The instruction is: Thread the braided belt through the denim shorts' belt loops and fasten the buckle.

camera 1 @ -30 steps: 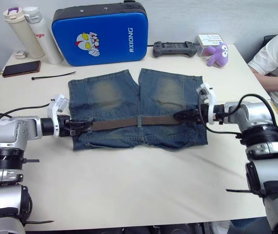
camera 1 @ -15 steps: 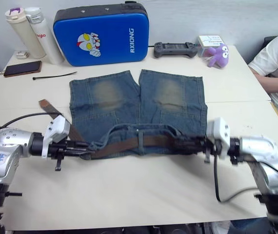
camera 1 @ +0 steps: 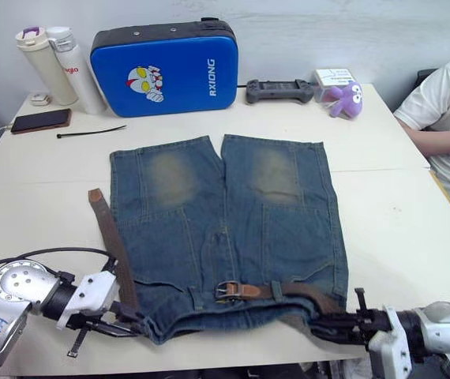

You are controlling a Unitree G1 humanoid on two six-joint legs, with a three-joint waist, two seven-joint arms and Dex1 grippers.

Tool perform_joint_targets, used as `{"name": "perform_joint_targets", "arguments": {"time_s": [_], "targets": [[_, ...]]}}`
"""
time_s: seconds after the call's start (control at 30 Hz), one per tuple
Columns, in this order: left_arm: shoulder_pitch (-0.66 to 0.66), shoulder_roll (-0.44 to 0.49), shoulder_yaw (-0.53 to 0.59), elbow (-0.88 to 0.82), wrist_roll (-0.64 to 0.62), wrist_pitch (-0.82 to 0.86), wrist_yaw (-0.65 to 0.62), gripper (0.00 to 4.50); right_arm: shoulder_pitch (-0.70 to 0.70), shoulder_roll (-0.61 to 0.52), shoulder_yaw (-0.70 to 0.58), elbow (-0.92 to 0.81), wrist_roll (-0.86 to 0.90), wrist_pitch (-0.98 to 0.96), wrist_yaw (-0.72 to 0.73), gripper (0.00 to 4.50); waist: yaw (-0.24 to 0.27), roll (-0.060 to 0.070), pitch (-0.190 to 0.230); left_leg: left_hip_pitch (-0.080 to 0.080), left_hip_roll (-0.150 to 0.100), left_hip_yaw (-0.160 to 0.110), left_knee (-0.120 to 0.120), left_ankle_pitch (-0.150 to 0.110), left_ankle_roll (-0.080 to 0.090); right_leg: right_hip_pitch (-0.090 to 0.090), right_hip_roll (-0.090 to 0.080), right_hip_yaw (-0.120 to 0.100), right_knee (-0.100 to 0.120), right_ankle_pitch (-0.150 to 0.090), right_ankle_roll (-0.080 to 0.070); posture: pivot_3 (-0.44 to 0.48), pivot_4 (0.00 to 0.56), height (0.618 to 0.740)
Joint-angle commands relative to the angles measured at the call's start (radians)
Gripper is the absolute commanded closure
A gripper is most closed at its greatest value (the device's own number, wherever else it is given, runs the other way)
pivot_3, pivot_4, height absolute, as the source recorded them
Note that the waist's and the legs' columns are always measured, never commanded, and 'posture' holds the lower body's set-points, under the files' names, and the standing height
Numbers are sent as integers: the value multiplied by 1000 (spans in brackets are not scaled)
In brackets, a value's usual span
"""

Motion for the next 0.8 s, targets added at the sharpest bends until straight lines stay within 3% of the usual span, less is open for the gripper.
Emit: {"name": "perform_joint_targets", "arguments": {"time_s": [0.03,0.1,0.23,0.3,0.33,0.37,0.43,0.6,0.8], "targets": [[-3,38,-11,63,79,-86,-11,4316,-12,-48,7,130,-81,-117,-52,4321,0,0,0,0,0,0,0,0,0,0,0,0,0,0,0,0,150,740],[-7,52,-24,78,68,-64,-22,4318,-28,-88,58,165,-61,-86,-64,4321,-1,0,0,0,0,0,0,0,0,0,0,0,0,0,0,0,150,740],[-15,131,-13,66,-64,138,-84,2533,-54,-176,112,156,27,-22,-94,2464,-1,0,0,0,0,0,1,0,0,1,0,0,1,0,0,0,150,740],[45,251,-10,28,-112,191,-109,1513,-29,-227,130,133,85,-20,-100,1448,-1,-2,-1,0,0,-1,2,0,0,1,0,0,1,0,0,0,150,740],[111,332,17,-15,-193,236,-114,1286,3,-259,133,103,124,-17,-104,1204,-1,-5,1,0,0,-1,2,0,0,1,0,-1,1,0,0,0,150,740],[158,385,49,-49,-274,289,-116,740,33,-287,134,75,154,-15,-108,675,-1,-5,1,-1,0,-2,2,0,0,0,0,-1,1,0,-1,0,150,740],[169,416,140,-55,-429,397,-116,19,92,-336,109,27,225,8,-126,0,2,-3,1,-1,1,-2,1,-1,0,0,0,-2,0,-1,0,0,150,740],[125,426,278,20,-652,536,-116,19,101,-428,7,-203,447,255,-191,0,7,-1,3,-2,1,-3,3,0,-1,0,1,-3,2,-2,0,0,150,740],[-84,292,237,55,-658,576,-34,19,-170,-463,-21,-438,622,774,-311,0,-2,4,6,-3,1,-3,1,0,-3,-4,2,-2,5,-3,-2,0,150,740]]}}
